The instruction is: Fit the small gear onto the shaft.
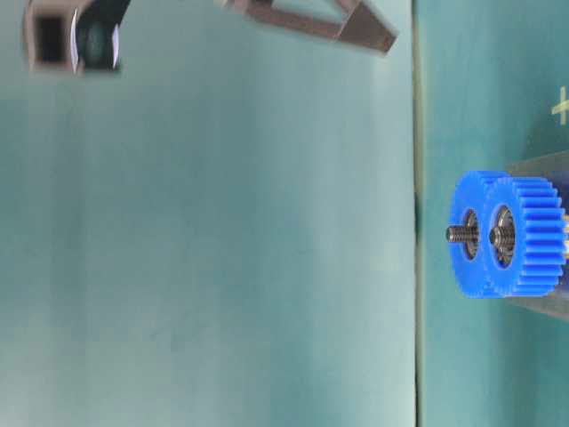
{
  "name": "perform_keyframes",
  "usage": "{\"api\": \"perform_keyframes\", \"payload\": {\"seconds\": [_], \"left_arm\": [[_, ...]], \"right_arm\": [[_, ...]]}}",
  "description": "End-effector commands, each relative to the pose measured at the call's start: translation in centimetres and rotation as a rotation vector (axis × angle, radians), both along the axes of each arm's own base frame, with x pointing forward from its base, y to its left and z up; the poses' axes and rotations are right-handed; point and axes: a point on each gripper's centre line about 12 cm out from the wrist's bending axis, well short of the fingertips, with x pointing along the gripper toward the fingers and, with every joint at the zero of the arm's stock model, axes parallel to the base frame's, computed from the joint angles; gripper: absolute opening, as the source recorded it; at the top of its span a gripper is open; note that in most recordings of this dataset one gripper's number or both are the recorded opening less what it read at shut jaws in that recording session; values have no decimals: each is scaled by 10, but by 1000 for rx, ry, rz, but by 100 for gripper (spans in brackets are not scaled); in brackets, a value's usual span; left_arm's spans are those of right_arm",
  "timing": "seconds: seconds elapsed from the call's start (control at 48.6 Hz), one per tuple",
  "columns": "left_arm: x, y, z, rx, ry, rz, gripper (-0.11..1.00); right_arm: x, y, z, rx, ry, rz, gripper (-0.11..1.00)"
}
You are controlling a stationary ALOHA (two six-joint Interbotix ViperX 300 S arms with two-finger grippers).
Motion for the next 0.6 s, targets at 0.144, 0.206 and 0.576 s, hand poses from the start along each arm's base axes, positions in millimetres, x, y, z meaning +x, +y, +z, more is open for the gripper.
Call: {"api": "perform_keyframes", "payload": {"seconds": [0.144, 0.206, 0.576], "left_arm": [[-3, 1, 3, -2, -17, 4, 0], [-3, 1, 3, -2, -21, 5, 0], [-13, 1, 3, -38, -81, 12, 0]], "right_arm": [[-18, -1, 1, -3, -149, 2, -1], [-23, -2, -2, -4, -181, 2, -1], [-47, -2, -14, 4, -331, 2, -1]]}}
